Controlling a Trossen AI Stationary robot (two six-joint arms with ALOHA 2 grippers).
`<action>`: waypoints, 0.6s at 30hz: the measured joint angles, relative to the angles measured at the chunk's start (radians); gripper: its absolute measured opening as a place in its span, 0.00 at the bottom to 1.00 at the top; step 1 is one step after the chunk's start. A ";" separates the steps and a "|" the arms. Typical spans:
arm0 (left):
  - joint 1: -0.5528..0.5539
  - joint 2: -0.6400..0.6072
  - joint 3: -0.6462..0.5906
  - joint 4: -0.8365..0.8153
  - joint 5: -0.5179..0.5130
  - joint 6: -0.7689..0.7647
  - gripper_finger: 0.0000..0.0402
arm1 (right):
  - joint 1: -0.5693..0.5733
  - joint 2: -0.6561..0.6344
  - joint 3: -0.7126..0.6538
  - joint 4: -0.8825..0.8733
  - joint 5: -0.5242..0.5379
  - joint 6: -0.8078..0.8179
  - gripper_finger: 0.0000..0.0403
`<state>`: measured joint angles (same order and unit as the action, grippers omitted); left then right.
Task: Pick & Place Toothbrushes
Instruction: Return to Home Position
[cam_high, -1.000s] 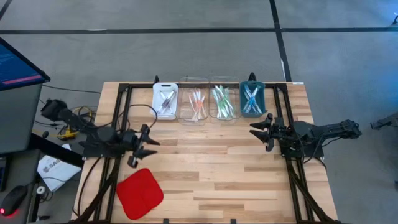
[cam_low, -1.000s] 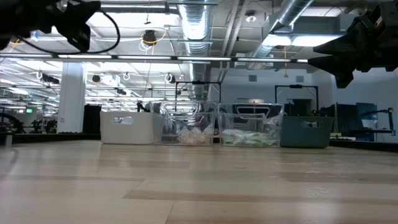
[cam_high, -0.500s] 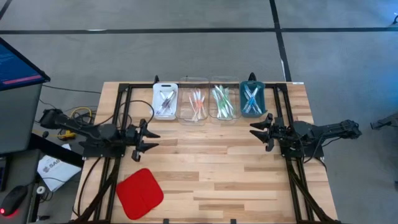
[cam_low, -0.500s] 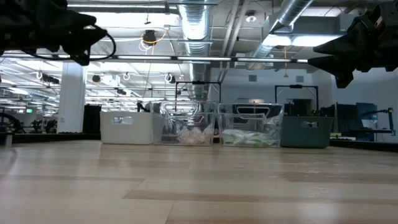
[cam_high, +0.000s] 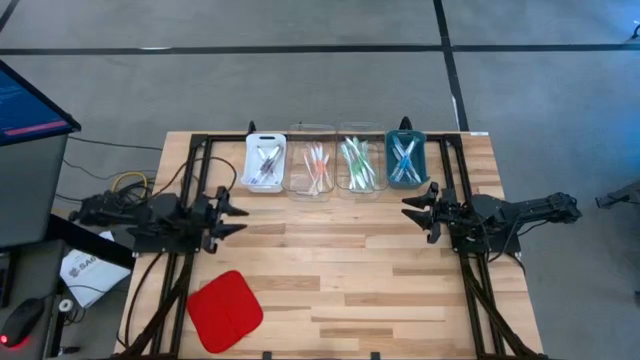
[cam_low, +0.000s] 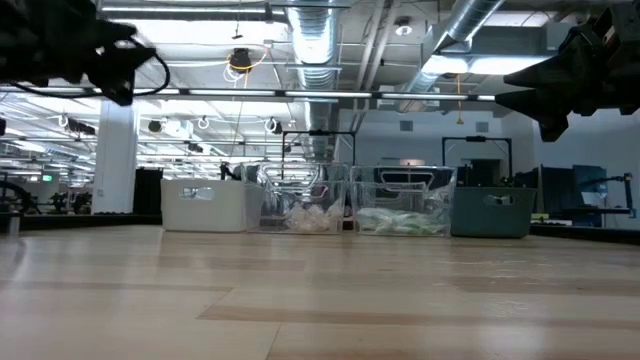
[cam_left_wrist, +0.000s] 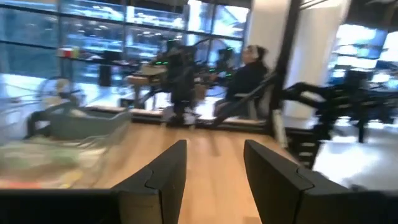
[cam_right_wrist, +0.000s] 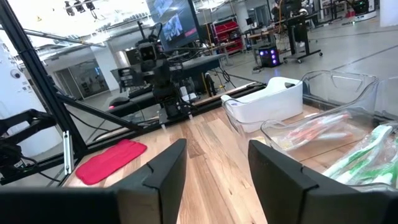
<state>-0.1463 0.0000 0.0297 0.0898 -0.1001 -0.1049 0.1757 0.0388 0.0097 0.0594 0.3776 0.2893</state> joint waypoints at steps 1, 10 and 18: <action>0.007 0.003 -0.008 -0.004 -0.007 0.006 0.38 | 0.000 0.000 0.000 0.000 0.000 0.000 0.41; 0.031 0.034 -0.022 -0.062 0.029 0.035 0.38 | 0.000 0.000 0.000 0.000 -0.002 0.000 0.42; 0.031 0.145 -0.022 -0.062 0.028 0.070 0.38 | 0.000 0.000 0.000 0.000 -0.002 0.000 0.42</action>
<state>-0.1154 0.1447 0.0074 0.0280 -0.0719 -0.0353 0.1761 0.0383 0.0097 0.0593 0.3752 0.2893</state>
